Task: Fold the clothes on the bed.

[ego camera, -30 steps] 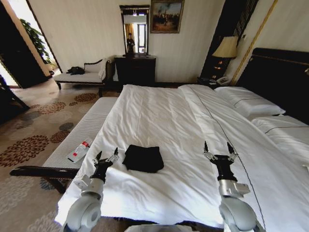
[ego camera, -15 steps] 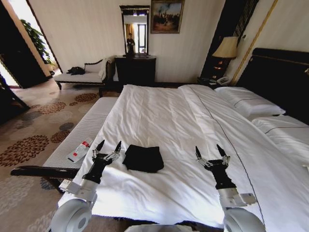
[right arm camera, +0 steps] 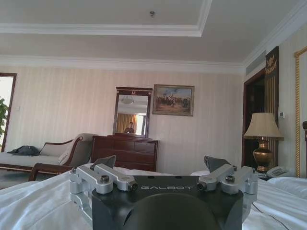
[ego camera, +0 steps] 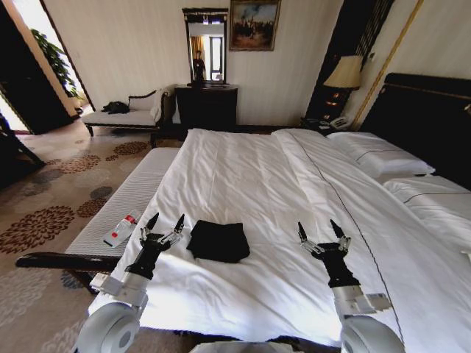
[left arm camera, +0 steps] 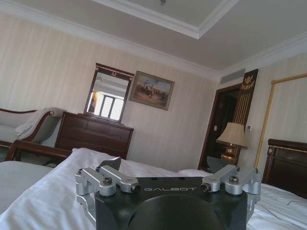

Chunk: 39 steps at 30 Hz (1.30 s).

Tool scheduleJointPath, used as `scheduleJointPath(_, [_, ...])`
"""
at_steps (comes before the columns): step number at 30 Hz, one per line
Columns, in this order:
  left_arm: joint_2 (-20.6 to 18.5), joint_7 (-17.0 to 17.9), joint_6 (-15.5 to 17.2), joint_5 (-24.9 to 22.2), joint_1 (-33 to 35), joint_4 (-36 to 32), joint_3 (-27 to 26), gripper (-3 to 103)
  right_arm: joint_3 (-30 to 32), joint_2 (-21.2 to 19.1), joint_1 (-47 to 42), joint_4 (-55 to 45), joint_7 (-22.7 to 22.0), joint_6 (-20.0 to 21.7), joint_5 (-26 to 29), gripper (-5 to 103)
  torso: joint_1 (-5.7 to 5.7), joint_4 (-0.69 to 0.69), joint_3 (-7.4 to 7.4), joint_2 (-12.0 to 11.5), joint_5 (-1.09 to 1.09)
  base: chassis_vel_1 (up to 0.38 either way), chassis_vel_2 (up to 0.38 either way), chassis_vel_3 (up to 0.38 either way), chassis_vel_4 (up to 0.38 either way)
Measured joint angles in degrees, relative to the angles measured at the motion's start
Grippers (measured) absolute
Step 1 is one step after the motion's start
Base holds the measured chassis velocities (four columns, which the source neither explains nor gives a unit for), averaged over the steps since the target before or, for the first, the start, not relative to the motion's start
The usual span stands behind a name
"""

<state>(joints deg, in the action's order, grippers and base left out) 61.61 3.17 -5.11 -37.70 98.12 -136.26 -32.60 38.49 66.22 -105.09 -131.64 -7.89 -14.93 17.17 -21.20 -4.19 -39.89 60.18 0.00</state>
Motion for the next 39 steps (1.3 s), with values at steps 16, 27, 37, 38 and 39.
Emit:
scheduleJointPath(16, [0.02,0.15,0.13,-0.02,-0.02,0.06,0.04,100,-0.06,0.00,0.05,0.10,-0.07,0.01,0.01,100,0.00,0.00,0.00,0.00,0.00,0.000,0.000,0.000,0.000])
scheduleJointPath(27, [0.02,0.18,0.18,-0.02,-0.03,0.09,0.04,100,-0.06,0.01,0.09,0.14,-0.10,0.02,0.00,100,0.00,0.00,0.00,0.00,0.00,0.000,0.000,0.000,0.000])
scheduleJointPath(37, [0.03,0.19,0.19,-0.02,-0.04,0.10,0.04,100,-0.07,0.01,0.10,0.14,-0.10,0.01,0.00,100,0.00,0.00,0.00,0.00,0.00,0.000,0.000,0.000,0.000])
scheduleJointPath(38, [0.03,0.19,0.19,-0.02,-0.04,0.10,0.04,100,-0.07,0.01,0.10,0.14,-0.10,0.02,0.00,100,0.00,0.00,0.00,0.00,0.00,0.000,0.000,0.000,0.000])
scheduleJointPath(39, [0.02,0.19,0.19,-0.02,-0.04,0.10,0.04,100,-0.07,0.01,0.10,0.14,-0.10,0.01,0.00,100,0.00,0.00,0.00,0.00,-0.01,0.006,-0.023,0.002,0.068])
